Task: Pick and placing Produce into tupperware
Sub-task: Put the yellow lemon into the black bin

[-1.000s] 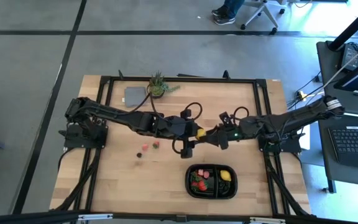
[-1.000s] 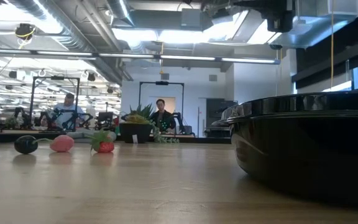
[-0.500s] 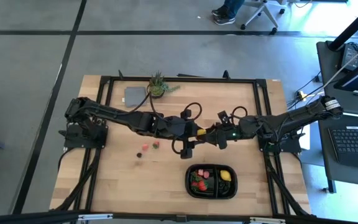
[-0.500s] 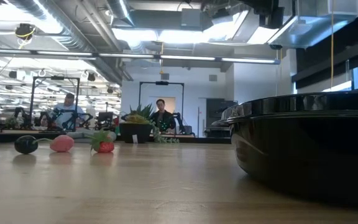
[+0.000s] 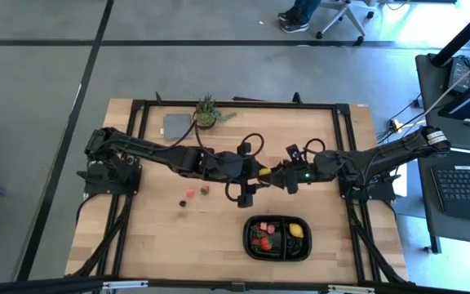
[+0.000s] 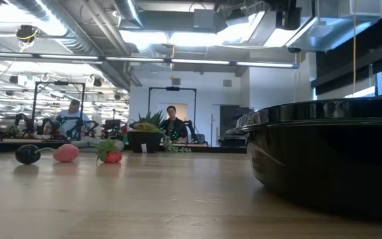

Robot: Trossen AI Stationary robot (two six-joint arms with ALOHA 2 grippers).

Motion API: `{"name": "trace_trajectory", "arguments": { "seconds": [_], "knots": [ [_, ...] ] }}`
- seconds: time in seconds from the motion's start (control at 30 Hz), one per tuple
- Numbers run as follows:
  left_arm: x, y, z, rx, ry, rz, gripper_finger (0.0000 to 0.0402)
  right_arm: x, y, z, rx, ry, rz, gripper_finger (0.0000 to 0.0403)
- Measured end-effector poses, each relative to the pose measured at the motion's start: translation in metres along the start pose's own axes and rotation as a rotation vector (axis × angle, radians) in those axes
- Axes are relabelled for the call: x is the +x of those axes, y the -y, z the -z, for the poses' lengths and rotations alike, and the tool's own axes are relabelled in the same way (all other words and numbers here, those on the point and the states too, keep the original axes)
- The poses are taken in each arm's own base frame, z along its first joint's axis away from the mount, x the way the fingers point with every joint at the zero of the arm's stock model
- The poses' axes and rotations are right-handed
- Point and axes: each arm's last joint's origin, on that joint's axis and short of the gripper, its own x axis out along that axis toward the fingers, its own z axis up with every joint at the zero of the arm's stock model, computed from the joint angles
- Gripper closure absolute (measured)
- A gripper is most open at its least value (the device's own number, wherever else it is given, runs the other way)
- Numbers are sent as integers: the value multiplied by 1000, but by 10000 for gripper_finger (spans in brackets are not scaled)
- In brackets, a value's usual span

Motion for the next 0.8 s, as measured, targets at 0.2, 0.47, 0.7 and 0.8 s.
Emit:
{"name": "trace_trajectory", "arguments": {
  "seconds": [0.2, 0.47, 0.7, 0.8],
  "knots": [
    [0, -2, 0, 0, 2, -7, 195, 0, 1, -1, 2, 3, 1, 157],
    [1, -3, 0, 12, 2, -31, 195, 0, 1, -1, -14, 5, 4, 159],
    [0, 2, 1, 33, -6, -19, 195, 0, 2, 0, -19, -20, 16, 160],
    [0, 7, 3, 40, -14, -3, 195, 0, 3, 1, -22, -35, 26, 160]
  ]
}}
